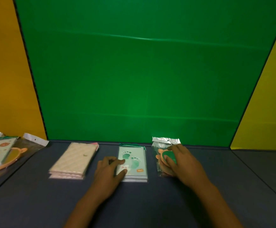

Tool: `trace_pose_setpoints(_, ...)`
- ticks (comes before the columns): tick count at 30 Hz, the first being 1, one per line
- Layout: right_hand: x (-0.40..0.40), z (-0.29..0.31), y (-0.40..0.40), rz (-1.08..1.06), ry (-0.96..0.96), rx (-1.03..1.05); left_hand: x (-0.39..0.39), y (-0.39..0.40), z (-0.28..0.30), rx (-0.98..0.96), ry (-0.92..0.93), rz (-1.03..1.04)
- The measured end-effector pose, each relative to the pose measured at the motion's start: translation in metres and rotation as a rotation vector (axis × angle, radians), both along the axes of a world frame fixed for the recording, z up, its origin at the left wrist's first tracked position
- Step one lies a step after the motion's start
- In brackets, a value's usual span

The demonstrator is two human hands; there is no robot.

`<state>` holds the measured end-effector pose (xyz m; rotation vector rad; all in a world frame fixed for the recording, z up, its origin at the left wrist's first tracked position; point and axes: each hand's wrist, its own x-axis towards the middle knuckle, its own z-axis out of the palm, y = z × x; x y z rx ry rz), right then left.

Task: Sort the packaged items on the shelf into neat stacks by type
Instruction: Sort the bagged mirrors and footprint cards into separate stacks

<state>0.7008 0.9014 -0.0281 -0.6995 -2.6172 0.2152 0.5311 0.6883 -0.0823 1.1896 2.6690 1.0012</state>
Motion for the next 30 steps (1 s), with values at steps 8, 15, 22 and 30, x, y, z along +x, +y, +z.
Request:
trace_pose_setpoints(8,-0.015,0.003,-0.023,0.037,-0.008,0.034,-0.005,-0.021,0.015,0.023,0.145,-0.016)
trace_pose_setpoints(15,-0.040,0.021,-0.078,0.093,-0.060,0.081,-0.024,-0.087,0.051,-0.092,0.424,0.112)
trace_pose_setpoints(22,-0.077,0.028,-0.173,0.169,-0.064,0.085,-0.047,-0.196,0.065,-0.145,0.462,0.236)
trace_pose_setpoints(30,-0.123,0.030,-0.290,0.286,-0.028,0.055,-0.068,-0.335,0.062,-0.158,0.432,0.375)
